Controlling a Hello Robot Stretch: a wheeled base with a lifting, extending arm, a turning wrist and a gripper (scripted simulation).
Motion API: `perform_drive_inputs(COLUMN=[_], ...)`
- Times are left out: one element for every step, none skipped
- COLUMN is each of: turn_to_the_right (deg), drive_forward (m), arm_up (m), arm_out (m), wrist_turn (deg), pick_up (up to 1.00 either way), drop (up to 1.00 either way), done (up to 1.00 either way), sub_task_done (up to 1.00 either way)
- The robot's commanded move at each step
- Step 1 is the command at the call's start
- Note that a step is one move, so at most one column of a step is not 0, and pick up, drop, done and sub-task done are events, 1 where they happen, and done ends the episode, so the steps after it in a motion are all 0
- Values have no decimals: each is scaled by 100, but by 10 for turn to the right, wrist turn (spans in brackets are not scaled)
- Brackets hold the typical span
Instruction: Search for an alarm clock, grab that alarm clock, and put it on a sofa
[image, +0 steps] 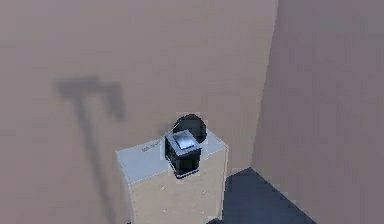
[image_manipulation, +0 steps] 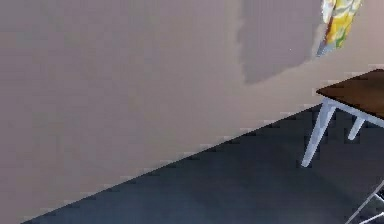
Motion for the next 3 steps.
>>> perform_drive_inputs(turn_to_the_right=[-450, -420, 0], drive_forward=[0, 0, 0], arm_up=[0, 0, 50], arm_out=[0, 0, 0], wrist_turn=[0, 0, 0], pick_up=[0, 0, 0], drop=[0, 0, 0], done=[0, 0, 0], sub_task_done=[0, 0, 0])
